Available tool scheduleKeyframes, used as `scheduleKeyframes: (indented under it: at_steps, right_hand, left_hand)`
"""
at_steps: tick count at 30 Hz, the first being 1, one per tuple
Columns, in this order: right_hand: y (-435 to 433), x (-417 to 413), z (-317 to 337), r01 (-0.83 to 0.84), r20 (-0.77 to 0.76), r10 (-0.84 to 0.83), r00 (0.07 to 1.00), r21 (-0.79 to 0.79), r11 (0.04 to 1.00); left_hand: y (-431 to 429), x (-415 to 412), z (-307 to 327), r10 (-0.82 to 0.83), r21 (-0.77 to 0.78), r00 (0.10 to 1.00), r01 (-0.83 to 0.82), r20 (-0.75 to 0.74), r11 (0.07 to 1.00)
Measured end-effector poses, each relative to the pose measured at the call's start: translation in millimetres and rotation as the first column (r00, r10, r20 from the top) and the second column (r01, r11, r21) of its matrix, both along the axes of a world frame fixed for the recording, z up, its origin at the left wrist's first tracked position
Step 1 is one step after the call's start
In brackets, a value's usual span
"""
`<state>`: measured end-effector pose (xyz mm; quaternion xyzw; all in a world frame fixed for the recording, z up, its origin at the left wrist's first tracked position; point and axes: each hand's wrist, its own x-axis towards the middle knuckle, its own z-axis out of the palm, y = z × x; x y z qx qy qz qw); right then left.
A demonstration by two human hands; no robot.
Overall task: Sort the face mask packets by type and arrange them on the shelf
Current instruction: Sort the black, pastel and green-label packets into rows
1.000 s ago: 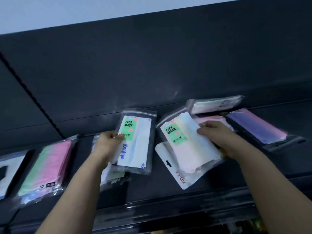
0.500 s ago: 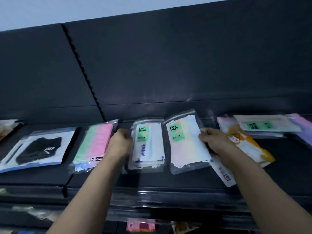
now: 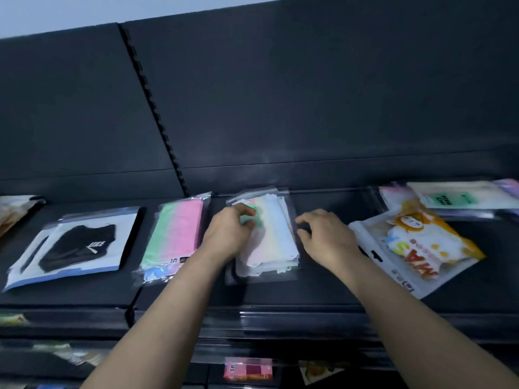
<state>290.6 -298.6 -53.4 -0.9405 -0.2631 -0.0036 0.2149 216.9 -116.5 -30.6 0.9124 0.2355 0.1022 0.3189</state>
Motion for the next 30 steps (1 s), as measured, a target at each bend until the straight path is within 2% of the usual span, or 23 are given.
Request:
scheduleKeyframes:
  at_steps: [2, 5, 11, 17, 21, 23, 25, 28, 30]
  right_hand:
    - [-25.5, 5.8, 1.9, 0.041, 0.082, -0.039, 0.996, -0.021, 0.999]
    - [-70.5, 18.0, 2.6, 0.138, 0.206, -0.13, 0.97, -0.026, 0.99]
    - [-159.5, 39.8, 2.5, 0.35, 0.188, -0.328, 0.926, -0.097, 0.932]
    - [-237.0, 74.3, 5.0, 0.436, 0.208, -0.411, 0.888, -0.093, 0.895]
    - [-280.8, 99.1, 2.9, 0.465, 0.197, -0.443, 0.875, -0.081, 0.882]
    - [-297.8, 109.7, 0.9, 0.469, 0.182, -0.451, 0.874, -0.071, 0.88]
    - [-311.9, 119.4, -0.8, 0.473, 0.154, -0.465, 0.872, -0.02, 0.881]
    - [-323.4, 128.6, -3.9, 0.489, 0.12, -0.496, 0.86, 0.087, 0.868]
    - [-329.7, 133.9, -5.2, 0.482, 0.106, -0.492, 0.864, 0.106, 0.87]
  left_hand:
    - [-11.6, 12.4, 2.1, -0.025, 0.056, 1.0, 0.024, 0.014, 0.998]
    - [-40.2, 34.2, 4.0, -0.106, 0.019, 0.993, 0.105, 0.052, 0.994]
    - [-120.9, 89.2, 4.5, -0.313, -0.005, 0.949, 0.313, 0.049, 0.95]
    - [-205.2, 145.7, 0.1, -0.455, -0.023, 0.89, 0.454, -0.042, 0.891]
    - [-255.6, 182.2, -7.9, -0.445, 0.115, 0.891, 0.453, -0.091, 0.884]
    - [-276.1, 198.7, -10.2, -0.483, 0.2, 0.87, 0.492, -0.096, 0.847]
    - [-296.3, 213.0, -9.9, -0.531, 0.275, 0.824, 0.566, -0.197, 0.777]
    - [-317.5, 226.9, -10.2, -0.512, 0.325, 0.777, 0.623, -0.368, 0.712]
    - [-326.1, 233.7, -11.3, -0.498, 0.387, 0.771, 0.632, -0.396, 0.671]
